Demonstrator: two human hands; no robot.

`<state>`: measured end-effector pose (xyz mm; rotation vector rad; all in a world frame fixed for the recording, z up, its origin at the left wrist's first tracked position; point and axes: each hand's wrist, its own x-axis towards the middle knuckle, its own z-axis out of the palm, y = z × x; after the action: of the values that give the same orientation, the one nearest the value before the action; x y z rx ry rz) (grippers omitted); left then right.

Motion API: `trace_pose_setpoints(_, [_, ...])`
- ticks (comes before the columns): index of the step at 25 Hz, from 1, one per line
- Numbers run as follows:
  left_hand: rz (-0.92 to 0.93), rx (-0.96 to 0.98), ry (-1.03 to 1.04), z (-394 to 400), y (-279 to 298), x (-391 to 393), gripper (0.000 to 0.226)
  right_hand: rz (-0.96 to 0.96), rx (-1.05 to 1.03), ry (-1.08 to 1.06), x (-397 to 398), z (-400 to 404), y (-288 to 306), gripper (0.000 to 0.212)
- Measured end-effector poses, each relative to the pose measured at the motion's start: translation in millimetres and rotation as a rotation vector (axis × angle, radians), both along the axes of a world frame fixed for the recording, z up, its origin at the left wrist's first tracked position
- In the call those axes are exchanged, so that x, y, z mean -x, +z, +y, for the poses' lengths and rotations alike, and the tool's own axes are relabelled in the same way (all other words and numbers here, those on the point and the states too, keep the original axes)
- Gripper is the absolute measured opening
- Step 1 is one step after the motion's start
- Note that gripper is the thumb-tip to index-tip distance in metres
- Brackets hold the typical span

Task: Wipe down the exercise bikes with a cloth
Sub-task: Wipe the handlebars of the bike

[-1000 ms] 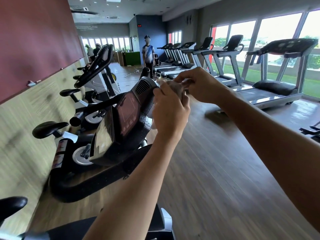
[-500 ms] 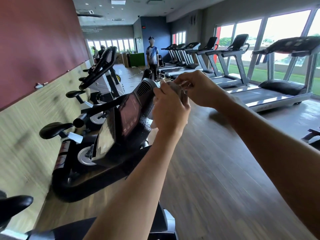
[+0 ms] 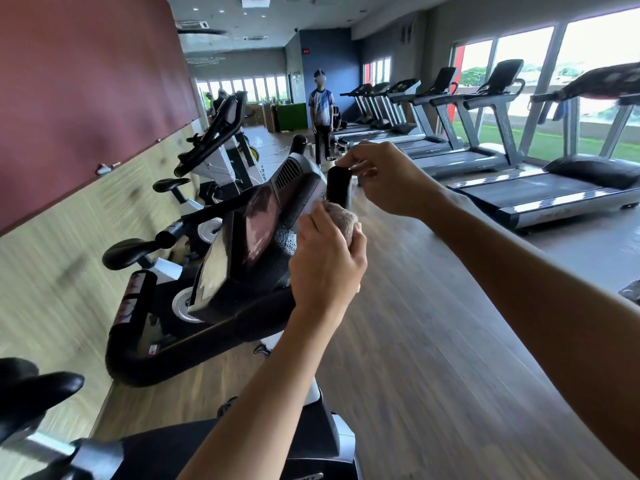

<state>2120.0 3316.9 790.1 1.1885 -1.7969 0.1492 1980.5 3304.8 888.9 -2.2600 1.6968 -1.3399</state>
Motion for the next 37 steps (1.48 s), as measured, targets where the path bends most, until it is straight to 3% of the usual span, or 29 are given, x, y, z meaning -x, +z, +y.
trace_pose_setpoints(5, [0.064,0.035,0.077,-11,27,21,0.063,0.069,0.077,0.138,16,-11,6,0.044])
trace_pose_setpoints(8, [0.076,0.034,0.07,-19,40,29,0.06,0.048,0.005,0.302,31,-16,16,0.045])
trace_pose_setpoints(12, [0.322,0.072,0.118,-7,38,18,0.05,0.224,0.004,0.523,51,-31,24,0.032])
trace_pose_setpoints(15, [0.381,0.098,0.234,4,37,13,0.044,0.287,0.019,0.616,54,-46,26,0.042])
trace_pose_setpoints(25, [0.133,0.163,0.399,-6,29,54,0.066,0.203,0.011,0.845,60,-79,22,0.039])
trace_pose_setpoints(31, [-0.246,0.363,0.974,-11,0,80,0.057,0.33,0.111,1.109,66,-117,27,0.03])
trace_pose_setpoints(37, [-0.516,0.443,1.344,-39,17,104,0.053,0.353,0.215,1.319,55,-146,33,0.021])
